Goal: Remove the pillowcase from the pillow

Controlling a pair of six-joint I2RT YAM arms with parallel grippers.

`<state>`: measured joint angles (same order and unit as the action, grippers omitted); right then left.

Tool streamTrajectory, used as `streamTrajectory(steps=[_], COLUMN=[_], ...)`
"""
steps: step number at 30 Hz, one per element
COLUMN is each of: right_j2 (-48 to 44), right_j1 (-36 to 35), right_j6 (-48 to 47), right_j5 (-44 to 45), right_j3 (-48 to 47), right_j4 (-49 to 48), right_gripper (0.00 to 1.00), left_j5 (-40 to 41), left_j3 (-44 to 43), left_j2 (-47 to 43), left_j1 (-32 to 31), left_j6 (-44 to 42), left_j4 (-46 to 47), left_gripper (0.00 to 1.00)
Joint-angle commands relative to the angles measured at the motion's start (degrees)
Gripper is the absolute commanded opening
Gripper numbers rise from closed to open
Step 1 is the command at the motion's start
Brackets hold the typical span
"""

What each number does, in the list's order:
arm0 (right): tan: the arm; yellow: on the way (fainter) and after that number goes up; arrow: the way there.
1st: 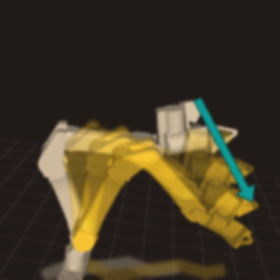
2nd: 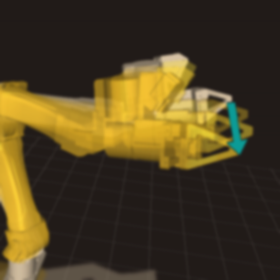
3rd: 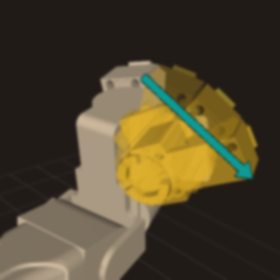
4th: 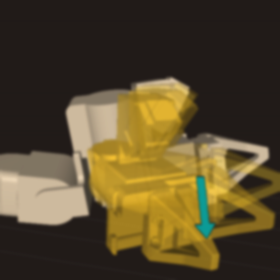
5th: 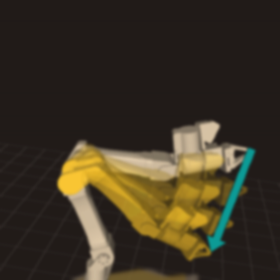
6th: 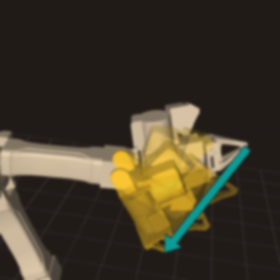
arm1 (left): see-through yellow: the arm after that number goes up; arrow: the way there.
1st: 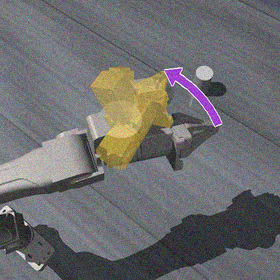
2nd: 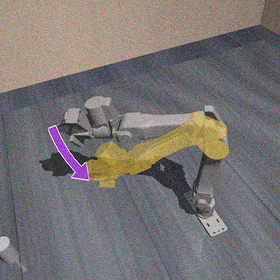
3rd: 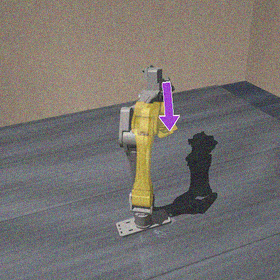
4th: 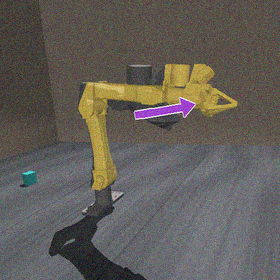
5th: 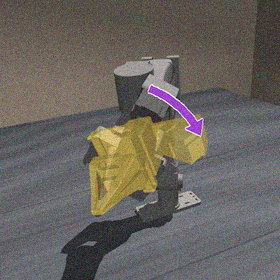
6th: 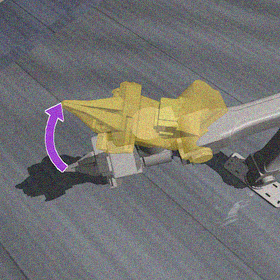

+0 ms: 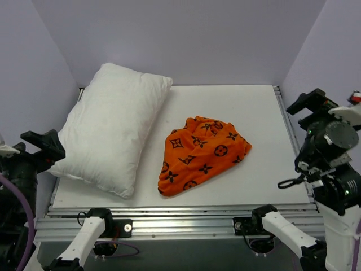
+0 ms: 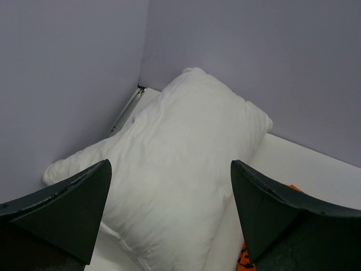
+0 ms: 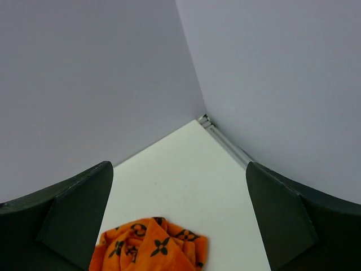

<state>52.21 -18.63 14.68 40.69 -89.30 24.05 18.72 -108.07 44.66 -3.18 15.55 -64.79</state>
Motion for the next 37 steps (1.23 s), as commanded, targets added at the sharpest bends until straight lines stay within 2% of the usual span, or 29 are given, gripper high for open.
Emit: streamTrajectory(steps=[1, 9, 16, 37], right_j2=[-4.20, -14.41, -14.41, -13.45], right_j1=[-0.26, -0.44, -0.61, -0.53], right_j6=[-5.35, -9.49, -10.11, -9.67], right_j5=[3.87, 3.43, 2.91, 0.62], right_j3=[2.46, 11.16, 10.63, 13.09], right_j4=[-2.34, -9.64, -10.95, -12.19], right_gripper=[1.00, 1.00, 1.00, 0.99], left_j5=[5.18, 14.32, 16.70, 14.16], left_j3=[-3.63, -1.80, 1.98, 8.57], left_j2=[-1.24, -5.55, -8.01, -8.02], left_j1=[-1.30, -5.34, -7.01, -7.98], left_j6=[-1.93, -2.46, -2.54, -2.02], left_j4=[-1.82, 0.46, 2.83, 5.12], left_gripper=[0.94, 0.94, 0.94, 0.94])
